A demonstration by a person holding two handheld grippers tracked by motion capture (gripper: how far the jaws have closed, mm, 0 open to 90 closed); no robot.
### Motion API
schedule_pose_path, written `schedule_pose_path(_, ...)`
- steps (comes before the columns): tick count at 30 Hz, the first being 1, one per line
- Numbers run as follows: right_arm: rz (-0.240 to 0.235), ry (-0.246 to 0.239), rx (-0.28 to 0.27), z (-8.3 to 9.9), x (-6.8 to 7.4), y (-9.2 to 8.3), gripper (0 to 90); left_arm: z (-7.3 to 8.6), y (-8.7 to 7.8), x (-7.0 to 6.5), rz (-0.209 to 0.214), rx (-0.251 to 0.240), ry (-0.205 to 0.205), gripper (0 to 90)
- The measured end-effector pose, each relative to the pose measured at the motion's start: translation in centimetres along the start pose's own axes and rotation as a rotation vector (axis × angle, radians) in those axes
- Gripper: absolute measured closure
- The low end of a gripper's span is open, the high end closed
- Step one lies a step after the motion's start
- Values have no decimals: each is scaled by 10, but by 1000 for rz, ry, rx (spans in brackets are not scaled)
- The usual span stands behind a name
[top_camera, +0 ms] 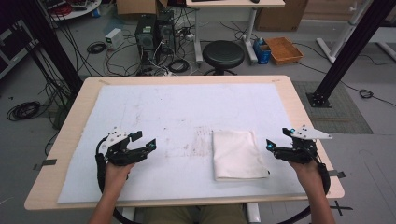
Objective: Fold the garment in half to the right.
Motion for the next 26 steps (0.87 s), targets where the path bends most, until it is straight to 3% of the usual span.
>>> schedule_pose_path(4, 10, -9, -1, -2, -2, -3, 212, -2, -4, 1, 4, -16, 21, 282)
schedule_pose_path(11, 12, -1, -12, -7, 1, -4, 211, -4, -10, 3, 2, -27, 19, 282)
schedule_pose_path(26, -1, 28, 10, 3, -2, 3, 211, -3, -10, 4, -6, -32, 10, 282)
Point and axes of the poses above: each handheld gripper's, and its own axes: y roughly forward along the jaws, z roughly out of its underside, x roughly to its left, the point moved 8 cm from there along y, roughly forward along the jaws, and after that the axes turned 12 degrees about -x, right-handed, at the moved point
